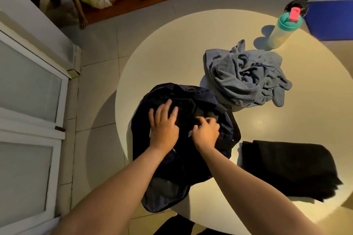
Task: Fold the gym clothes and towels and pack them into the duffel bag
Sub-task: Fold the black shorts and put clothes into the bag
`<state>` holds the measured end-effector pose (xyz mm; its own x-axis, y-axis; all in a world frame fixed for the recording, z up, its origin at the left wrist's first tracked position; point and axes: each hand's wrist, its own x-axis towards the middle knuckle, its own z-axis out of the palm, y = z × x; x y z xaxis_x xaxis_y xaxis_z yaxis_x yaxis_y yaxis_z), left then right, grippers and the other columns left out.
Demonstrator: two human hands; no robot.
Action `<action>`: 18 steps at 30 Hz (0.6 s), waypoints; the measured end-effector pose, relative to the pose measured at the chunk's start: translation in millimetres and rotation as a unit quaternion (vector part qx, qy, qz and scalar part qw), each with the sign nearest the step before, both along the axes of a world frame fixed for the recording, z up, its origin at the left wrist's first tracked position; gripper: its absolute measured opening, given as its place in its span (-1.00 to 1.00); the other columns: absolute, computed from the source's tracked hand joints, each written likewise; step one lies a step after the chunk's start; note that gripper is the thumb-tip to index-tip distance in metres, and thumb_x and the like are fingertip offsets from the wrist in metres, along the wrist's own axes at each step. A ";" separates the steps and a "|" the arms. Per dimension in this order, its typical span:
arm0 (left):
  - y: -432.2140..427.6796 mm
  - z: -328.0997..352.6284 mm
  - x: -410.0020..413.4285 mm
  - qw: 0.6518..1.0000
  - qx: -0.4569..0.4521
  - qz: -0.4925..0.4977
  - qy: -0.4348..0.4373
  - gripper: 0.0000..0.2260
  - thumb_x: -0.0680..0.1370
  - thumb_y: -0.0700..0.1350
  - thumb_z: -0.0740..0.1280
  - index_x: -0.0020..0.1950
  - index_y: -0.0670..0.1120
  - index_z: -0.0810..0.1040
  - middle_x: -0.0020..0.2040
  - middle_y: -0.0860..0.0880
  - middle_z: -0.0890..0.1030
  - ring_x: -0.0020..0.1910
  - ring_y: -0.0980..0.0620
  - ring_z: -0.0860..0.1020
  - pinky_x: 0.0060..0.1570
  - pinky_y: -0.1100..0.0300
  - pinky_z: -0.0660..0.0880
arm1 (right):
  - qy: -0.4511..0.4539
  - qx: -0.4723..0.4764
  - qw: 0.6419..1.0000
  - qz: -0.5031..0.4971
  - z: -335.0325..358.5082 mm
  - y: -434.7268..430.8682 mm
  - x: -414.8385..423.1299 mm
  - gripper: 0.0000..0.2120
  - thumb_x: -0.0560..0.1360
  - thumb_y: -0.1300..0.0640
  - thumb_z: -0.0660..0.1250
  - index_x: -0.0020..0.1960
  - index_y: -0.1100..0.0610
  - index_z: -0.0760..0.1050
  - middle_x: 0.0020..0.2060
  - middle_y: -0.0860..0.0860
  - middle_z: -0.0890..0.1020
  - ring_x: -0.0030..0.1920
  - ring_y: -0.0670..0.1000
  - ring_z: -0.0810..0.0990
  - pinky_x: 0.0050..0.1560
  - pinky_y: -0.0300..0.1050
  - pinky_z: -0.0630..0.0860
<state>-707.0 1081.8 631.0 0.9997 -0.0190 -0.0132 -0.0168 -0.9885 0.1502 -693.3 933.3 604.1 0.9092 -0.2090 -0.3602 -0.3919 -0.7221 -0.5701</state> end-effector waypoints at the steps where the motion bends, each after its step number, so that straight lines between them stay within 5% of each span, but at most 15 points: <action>1: -6.9 0.3 0.4 0.998 0.017 -0.056 0.002 -0.48 0.54 -0.15 0.27 0.51 0.03 0.38 0.53 -0.03 0.32 0.50 -0.09 0.27 0.52 -0.18 0.00 | 0.042 -0.044 0.998 0.009 -3.9 -8.1 -0.8 -0.61 0.58 0.03 0.27 0.40 -0.08 0.47 0.42 0.13 0.32 0.41 0.21 0.27 0.40 0.10 0.26; 3: -21.2 -0.4 4.4 0.991 0.035 -0.084 0.097 -0.52 0.61 -0.08 0.22 0.55 0.09 0.31 0.51 0.03 0.35 0.45 -0.03 0.31 0.47 -0.15 0.02 | 0.127 -0.048 0.989 0.050 -10.1 -17.2 2.1 -0.53 0.58 0.01 0.27 0.49 -0.15 0.35 0.54 0.18 0.13 0.53 0.25 0.09 0.46 0.16 0.18; 6: -37.1 -8.4 16.4 0.974 0.073 -0.048 0.210 -0.43 0.66 0.03 0.17 0.63 0.12 0.03 0.62 -0.11 0.14 0.50 -0.19 0.23 0.49 -0.24 -0.06 | 0.194 0.003 0.975 0.110 -18.0 -23.5 12.7 -0.45 0.61 0.05 0.25 0.56 -0.16 0.23 0.60 0.19 -0.07 0.59 0.22 -0.08 0.50 0.18 0.14; 10: -56.7 -16.2 30.1 0.953 0.107 -0.038 0.281 -0.40 0.68 0.10 0.10 0.64 0.17 -0.14 0.64 -0.23 -0.03 0.52 -0.31 0.14 0.48 -0.30 -0.14 | 0.192 -0.051 0.971 0.131 -24.8 -32.0 11.2 -0.54 0.63 -0.03 0.23 0.51 -0.14 0.30 0.58 0.18 -0.03 0.55 0.26 0.02 0.47 0.17 0.18; 18: -68.2 -26.4 33.5 0.940 0.090 0.016 0.330 -0.23 0.62 -0.02 0.27 0.62 0.23 -0.20 0.64 -0.20 -0.16 0.42 -0.20 0.38 0.46 -0.12 0.07 | 0.223 -0.110 0.940 0.233 -27.0 -32.6 12.4 -0.43 0.66 0.01 0.14 0.57 -0.35 0.00 0.54 0.21 -0.07 0.51 0.30 -0.01 0.42 0.20 0.26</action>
<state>-673.6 1013.6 604.6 0.7731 0.0737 -0.6300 0.0522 -0.9972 -0.0526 -680.9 900.6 577.1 0.6890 0.0607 -0.7222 -0.1687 -0.9557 -0.2412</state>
